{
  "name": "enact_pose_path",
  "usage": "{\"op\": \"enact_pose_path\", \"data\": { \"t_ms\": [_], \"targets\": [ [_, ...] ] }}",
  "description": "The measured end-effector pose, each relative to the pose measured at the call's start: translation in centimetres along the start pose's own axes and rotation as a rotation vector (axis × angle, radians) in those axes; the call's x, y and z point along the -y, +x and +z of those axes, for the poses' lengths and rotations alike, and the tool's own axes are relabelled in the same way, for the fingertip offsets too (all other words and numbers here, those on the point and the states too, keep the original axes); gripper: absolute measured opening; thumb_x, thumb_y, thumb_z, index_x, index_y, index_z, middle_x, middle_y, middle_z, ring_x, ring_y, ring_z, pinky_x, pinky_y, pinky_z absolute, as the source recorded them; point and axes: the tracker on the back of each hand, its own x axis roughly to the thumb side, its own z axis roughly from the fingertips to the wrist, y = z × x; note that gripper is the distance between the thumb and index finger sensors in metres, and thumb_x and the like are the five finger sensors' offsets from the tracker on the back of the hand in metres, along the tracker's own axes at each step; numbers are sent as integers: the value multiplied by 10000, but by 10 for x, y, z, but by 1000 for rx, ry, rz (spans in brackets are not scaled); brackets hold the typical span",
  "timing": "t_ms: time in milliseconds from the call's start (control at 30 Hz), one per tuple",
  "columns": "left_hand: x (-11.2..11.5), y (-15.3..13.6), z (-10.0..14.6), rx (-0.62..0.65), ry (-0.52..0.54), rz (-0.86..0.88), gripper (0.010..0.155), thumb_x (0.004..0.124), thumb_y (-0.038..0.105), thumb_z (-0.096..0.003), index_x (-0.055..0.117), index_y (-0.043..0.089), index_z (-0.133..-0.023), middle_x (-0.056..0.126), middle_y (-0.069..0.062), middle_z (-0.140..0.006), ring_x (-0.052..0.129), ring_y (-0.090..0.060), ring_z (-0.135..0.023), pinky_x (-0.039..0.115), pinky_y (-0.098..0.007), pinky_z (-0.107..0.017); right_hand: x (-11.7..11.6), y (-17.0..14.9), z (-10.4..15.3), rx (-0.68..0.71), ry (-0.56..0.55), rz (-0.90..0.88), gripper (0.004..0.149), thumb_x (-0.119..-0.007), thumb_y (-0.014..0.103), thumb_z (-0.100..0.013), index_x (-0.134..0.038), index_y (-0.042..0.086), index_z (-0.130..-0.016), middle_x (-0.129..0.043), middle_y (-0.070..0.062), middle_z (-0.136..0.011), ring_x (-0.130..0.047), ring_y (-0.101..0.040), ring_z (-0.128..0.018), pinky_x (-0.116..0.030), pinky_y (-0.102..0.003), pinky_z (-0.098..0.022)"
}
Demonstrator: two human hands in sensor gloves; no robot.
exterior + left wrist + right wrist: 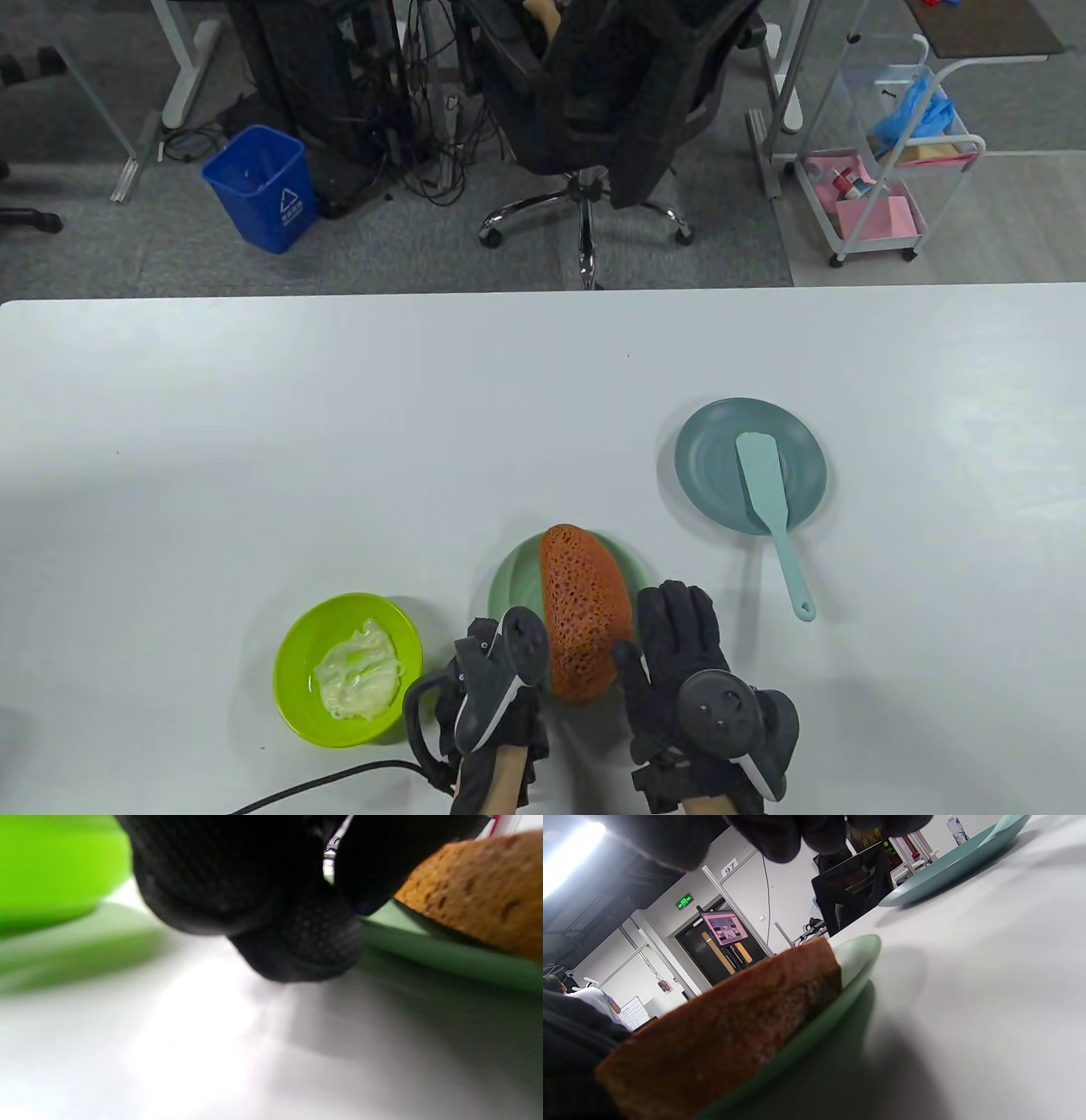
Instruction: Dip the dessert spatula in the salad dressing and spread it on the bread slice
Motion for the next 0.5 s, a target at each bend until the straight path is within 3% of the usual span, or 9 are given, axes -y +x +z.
{"op": "enact_pose_path", "data": {
  "t_ms": [133,233,300,500],
  "targets": [
    [-13,-7,12,61,113,-6,595,727,475,-637,757,38,-1040,999,-90,-724,1117,-181,-402,961,-339,-324,0,1,0,4,2,5,641,-669,549,-569,-501,219,-1091,-408,-131,-1155,-335,-421,-1088,-461,-535,-780],
    [-22,-17,23,225,238,11,664,664,505,-647,631,47,-1128,872,-183,-928,1047,-342,-668,892,-485,-499,0,1,0,6,-1,8,641,-672,547,-567,-503,217,-1090,-408,-131,-1154,-335,-421,-1087,-462,-536,-779],
    [-23,-25,32,267,291,35,686,635,530,-648,599,61,-1148,795,-220,-1007,977,-409,-781,836,-551,-565,0,1,0,8,-4,11,640,-671,548,-568,-503,220,-1091,-409,-130,-1154,-336,-421,-1087,-461,-536,-779],
    [-19,-42,50,416,356,157,719,575,546,-653,528,61,-1181,623,-306,-1116,803,-530,-944,710,-637,-656,-1,2,1,12,-11,22,639,-673,547,-567,-506,220,-1090,-410,-130,-1153,-336,-422,-1086,-462,-535,-779]
  ]
}}
